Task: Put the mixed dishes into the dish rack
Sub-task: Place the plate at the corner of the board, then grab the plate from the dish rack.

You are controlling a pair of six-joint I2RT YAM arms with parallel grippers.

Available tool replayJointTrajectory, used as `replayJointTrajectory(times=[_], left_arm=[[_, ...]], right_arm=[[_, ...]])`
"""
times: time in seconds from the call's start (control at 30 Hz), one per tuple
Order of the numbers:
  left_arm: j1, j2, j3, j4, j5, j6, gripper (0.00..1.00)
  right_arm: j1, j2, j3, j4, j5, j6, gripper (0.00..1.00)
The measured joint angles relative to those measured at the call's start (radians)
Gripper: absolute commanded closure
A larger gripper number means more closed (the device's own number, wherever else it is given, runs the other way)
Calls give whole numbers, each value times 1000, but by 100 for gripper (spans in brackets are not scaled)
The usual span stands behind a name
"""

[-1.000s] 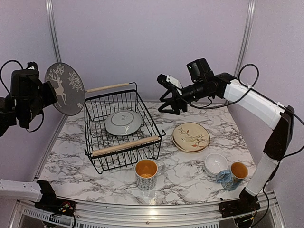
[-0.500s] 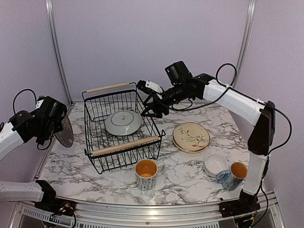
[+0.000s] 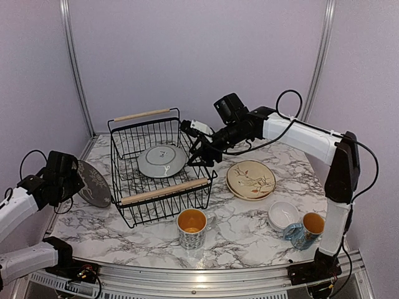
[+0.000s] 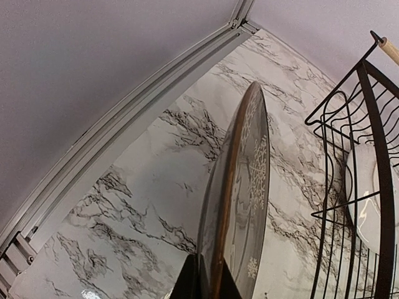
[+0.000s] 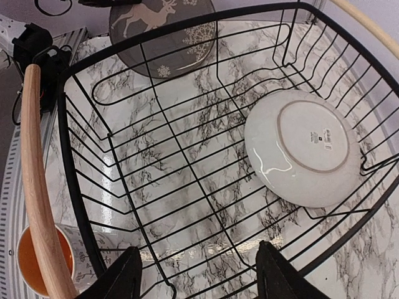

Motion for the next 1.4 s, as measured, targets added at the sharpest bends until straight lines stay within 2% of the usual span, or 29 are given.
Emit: replayJointTrajectory(times=[0.13, 0.2, 0.33, 0.43, 0.53, 0.73, 0.9, 1.13, 1.4], left_arm=[[34, 20, -29, 61, 50, -5, 100], [49, 25, -47, 101, 71, -8, 95], [88, 29, -89, 166, 117, -29, 62], [116, 58, -101, 167, 131, -49, 49], [132, 89, -105, 150, 136, -63, 44], [135, 101, -95, 140, 127, -65, 38], [136, 116, -61, 140, 129, -45, 38], [137, 145, 30, 217, 299, 23, 38], [80, 264, 121, 342, 470, 42, 37]], right_arm=[[0, -1, -3, 3, -5, 0, 39], [0, -1, -3, 5, -8, 1, 38], [0, -1, 2, 10, -5, 2, 38], [0, 6, 40, 12, 19, 1, 37], [2, 36, 113, 26, 61, -2, 37], [12, 146, 216, 48, 144, -4, 37], [18, 223, 242, 38, 199, -7, 36], [77, 277, 285, 38, 359, -86, 32], [152, 452, 427, 53, 524, -182, 27]])
